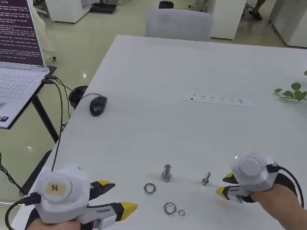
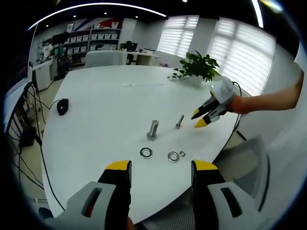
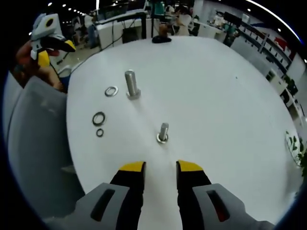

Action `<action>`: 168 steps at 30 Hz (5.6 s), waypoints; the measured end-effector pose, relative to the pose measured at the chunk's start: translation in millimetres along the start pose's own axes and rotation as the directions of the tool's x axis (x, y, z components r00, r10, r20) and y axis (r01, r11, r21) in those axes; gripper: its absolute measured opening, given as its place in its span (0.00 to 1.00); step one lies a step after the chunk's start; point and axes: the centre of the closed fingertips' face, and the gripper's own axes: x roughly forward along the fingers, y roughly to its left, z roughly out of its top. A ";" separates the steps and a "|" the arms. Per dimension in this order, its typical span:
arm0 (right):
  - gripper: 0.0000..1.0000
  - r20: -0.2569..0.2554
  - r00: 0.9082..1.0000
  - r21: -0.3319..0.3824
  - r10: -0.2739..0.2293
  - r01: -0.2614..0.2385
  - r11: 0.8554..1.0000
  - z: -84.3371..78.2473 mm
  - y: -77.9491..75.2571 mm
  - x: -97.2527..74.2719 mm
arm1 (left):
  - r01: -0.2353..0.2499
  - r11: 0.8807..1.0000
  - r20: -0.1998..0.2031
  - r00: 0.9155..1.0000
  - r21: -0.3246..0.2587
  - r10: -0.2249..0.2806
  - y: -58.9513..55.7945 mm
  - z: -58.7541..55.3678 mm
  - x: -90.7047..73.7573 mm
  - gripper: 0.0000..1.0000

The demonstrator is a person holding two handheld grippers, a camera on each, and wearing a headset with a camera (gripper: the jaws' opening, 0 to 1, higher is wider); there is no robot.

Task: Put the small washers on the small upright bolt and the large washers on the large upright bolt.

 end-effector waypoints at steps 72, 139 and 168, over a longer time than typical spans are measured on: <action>0.15 -0.057 0.965 -0.383 0.256 -0.258 0.887 45.0 113.8 60.9 | 0.009 1.000 0.017 1.000 0.018 -0.009 -14.1 3.4 -0.5 0.49; 0.13 0.064 0.998 -0.266 0.011 0.006 0.964 80.3 -4.0 -15.9 | 0.005 1.000 0.019 1.000 0.005 -0.005 -9.1 3.2 1.1 0.48; 0.13 -0.060 0.998 -0.285 0.018 -0.034 0.958 65.9 -12.3 5.8 | -0.008 1.000 0.023 1.000 -0.008 0.008 -3.6 2.5 -2.5 0.48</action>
